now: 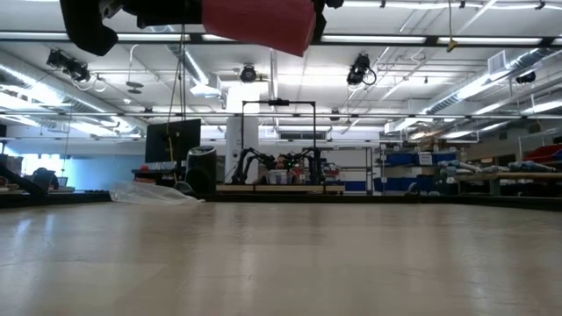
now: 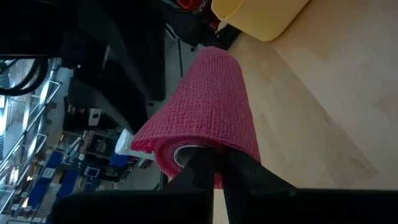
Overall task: Roll bandage
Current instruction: Roll the pink bandage
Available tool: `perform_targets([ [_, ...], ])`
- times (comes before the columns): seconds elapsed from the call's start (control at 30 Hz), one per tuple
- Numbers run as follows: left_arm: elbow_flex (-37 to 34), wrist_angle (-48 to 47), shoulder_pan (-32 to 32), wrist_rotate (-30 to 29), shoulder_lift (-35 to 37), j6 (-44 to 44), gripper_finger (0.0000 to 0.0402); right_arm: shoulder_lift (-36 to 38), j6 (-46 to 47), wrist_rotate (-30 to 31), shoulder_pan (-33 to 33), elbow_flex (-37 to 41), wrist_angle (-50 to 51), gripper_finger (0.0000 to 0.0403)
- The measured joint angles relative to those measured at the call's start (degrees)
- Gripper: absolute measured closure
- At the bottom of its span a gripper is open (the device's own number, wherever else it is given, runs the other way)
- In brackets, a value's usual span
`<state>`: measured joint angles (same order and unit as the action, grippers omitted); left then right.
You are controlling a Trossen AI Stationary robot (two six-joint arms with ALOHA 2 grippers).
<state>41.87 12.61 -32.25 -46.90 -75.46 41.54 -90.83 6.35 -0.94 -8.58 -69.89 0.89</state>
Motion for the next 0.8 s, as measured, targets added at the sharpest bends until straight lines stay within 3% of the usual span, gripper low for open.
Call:
perform_targets([
  [0.5,0.00,1.32,0.00,-0.02,0.00,-0.21,0.0386,-0.02,1.55,-4.78,0.96,-0.17,1.55,0.0310],
  [0.8,0.00,1.18,0.02,-0.06,0.00,-1.84,0.0386,-0.01,0.65,-3.94,0.90,-0.17,1.29,0.0396],
])
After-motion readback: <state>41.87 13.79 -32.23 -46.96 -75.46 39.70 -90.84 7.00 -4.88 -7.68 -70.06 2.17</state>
